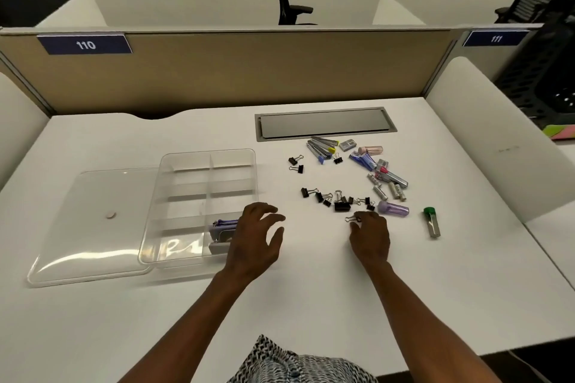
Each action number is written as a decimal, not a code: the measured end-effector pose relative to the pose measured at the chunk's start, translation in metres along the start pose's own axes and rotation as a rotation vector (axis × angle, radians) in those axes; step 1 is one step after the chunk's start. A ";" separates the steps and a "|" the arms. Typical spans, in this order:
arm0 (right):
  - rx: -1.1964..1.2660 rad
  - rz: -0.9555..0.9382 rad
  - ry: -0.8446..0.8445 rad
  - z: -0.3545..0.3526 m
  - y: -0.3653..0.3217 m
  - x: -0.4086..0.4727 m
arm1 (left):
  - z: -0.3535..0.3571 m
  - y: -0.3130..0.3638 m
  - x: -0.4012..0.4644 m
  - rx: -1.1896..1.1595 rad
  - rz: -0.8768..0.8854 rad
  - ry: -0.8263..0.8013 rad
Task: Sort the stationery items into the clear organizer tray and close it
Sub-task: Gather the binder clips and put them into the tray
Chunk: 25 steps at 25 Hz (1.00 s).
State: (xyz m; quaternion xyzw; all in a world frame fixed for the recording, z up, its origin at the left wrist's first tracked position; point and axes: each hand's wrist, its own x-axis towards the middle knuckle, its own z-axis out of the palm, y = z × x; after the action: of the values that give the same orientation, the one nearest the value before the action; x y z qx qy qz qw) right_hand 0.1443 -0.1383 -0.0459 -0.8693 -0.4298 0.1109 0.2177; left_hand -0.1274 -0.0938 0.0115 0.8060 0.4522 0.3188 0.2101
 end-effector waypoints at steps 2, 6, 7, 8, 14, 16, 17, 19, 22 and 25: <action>0.069 0.007 0.037 -0.003 0.002 -0.001 | 0.014 0.012 0.007 0.007 0.042 -0.039; 0.389 0.135 0.133 -0.008 0.016 -0.003 | 0.046 0.031 0.018 0.010 0.094 -0.138; 0.526 0.226 0.136 -0.010 0.020 0.000 | 0.051 0.033 0.019 0.011 0.095 -0.154; 0.717 0.341 0.128 -0.013 0.022 0.004 | 0.053 0.033 0.019 0.016 0.088 -0.160; 1.243 0.696 0.097 -0.047 0.040 0.037 | 0.082 0.040 0.035 0.048 0.097 -0.237; 0.852 0.469 0.139 -0.048 0.048 0.039 | 0.095 0.045 0.044 0.067 0.104 -0.257; 0.633 0.347 0.168 -0.047 0.051 0.041 | 0.101 0.048 0.049 0.074 0.102 -0.267; 0.307 0.173 0.177 -0.044 0.057 0.047 | 0.114 0.054 0.059 0.084 0.096 -0.292; 0.085 0.057 0.074 -0.043 0.066 0.056 | 0.131 0.059 0.071 0.124 0.092 -0.328; 0.043 -0.010 0.036 -0.040 0.077 0.060 | 0.146 0.063 0.082 0.178 0.049 -0.341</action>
State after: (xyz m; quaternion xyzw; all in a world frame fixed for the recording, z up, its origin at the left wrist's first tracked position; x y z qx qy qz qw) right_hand 0.2497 -0.1436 -0.0475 -0.8641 -0.4276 0.1034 0.2446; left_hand 0.0444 -0.0617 -0.0258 0.8745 0.4168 0.1416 0.2037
